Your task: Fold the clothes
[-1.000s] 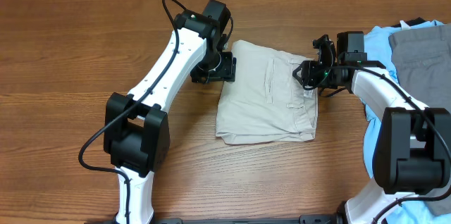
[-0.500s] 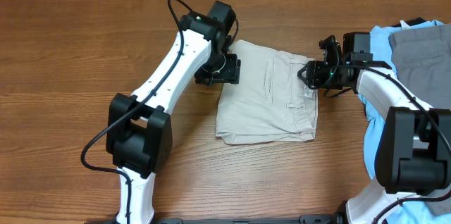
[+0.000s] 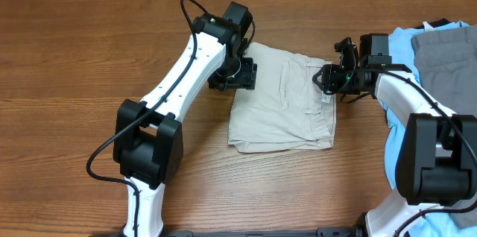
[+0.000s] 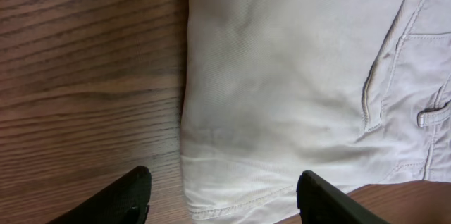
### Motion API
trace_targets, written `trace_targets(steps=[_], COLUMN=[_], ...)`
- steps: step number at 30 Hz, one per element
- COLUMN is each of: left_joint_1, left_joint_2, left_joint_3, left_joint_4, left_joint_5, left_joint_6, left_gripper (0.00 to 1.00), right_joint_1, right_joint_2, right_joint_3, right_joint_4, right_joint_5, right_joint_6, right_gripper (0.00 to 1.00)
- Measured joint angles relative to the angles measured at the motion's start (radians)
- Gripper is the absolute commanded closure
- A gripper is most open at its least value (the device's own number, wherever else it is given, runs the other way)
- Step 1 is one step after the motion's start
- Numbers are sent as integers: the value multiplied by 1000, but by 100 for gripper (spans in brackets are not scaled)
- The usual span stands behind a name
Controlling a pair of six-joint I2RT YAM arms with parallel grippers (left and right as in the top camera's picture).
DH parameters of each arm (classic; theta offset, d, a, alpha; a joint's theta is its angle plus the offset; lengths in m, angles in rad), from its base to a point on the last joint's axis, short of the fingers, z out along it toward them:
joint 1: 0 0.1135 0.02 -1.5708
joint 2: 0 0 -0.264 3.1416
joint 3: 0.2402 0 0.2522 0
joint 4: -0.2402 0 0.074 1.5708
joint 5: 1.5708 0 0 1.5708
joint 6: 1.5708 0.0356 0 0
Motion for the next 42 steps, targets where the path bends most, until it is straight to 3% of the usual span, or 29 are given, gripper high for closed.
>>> trace_targets(steps=[7, 32, 42], left_joint_1=[0, 0, 0], left_joint_2=[0, 0, 0], left_joint_3=[0, 0, 0], left_joint_4=[1, -1, -3], left_joint_5=[-5, -8, -8], left_joint_6=[0, 0, 0], left_gripper=[31, 31, 31], right_joint_1=[0, 0, 0], right_joint_2=[2, 26, 84], right_joint_3=[105, 128, 127], right_joint_4=[-99, -43, -69], right_joint_5=[-1, 21, -33], right_joint_6=[3, 3, 3], right_gripper=[53, 53, 67])
